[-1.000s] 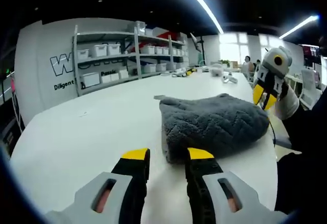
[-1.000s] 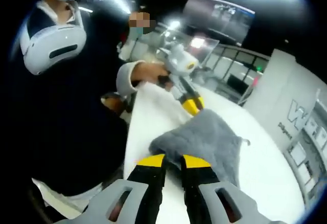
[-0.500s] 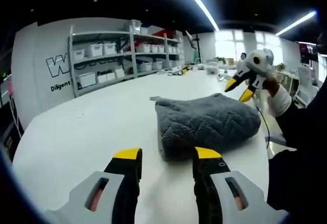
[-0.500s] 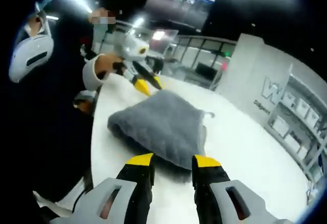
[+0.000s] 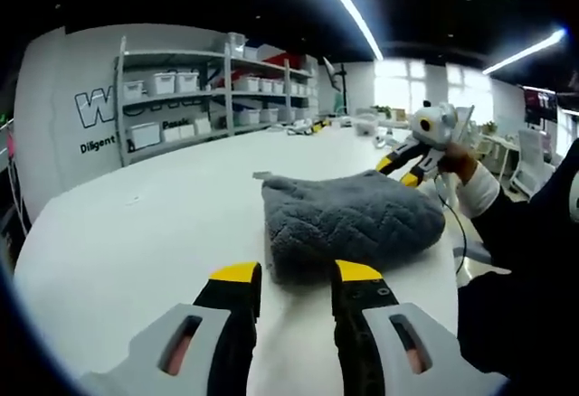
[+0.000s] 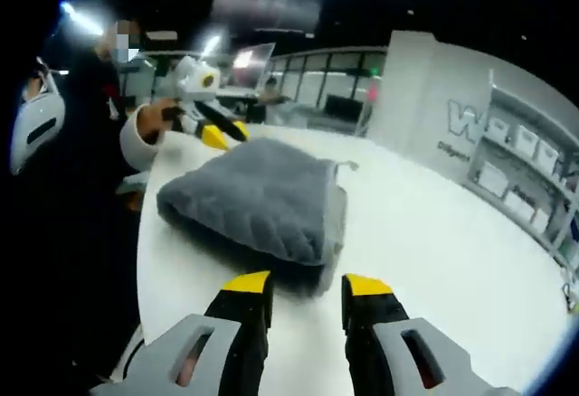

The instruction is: Open the folded towel by lifting each exposed corner and separating the folded layers until the towel lies flat within the target outline without major curled edges

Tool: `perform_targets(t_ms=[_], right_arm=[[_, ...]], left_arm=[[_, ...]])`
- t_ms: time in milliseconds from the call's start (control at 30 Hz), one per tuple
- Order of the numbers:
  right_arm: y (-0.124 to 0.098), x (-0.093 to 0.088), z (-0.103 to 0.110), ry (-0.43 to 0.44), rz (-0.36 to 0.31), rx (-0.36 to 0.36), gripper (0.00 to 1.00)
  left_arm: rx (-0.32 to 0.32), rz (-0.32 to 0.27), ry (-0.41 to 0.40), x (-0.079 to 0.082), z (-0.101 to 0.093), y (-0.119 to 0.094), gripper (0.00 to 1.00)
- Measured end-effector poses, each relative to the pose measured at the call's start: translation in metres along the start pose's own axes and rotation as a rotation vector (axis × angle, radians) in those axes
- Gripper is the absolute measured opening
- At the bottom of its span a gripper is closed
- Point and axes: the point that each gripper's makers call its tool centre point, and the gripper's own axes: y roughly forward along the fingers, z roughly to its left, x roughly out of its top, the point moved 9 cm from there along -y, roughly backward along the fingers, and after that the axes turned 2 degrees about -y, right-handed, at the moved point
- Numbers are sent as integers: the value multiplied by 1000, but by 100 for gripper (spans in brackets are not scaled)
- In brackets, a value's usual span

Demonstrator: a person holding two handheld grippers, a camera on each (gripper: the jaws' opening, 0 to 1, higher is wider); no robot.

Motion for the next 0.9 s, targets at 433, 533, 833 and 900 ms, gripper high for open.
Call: perform_targets(t_ms=[433, 533, 833, 900], right_arm=[[12, -5, 9, 115, -10, 32, 23], [14, -7, 9, 156, -9, 30, 23], [13, -7, 13, 214, -7, 40, 14], [13, -7, 14, 215, -4, 42, 14]], left_arm=[[6, 24, 16, -11, -1, 12, 19], [10, 13, -4, -10, 0, 12, 17], [33, 3, -13, -10, 7, 12, 5], [32, 4, -16, -10, 8, 13, 4]])
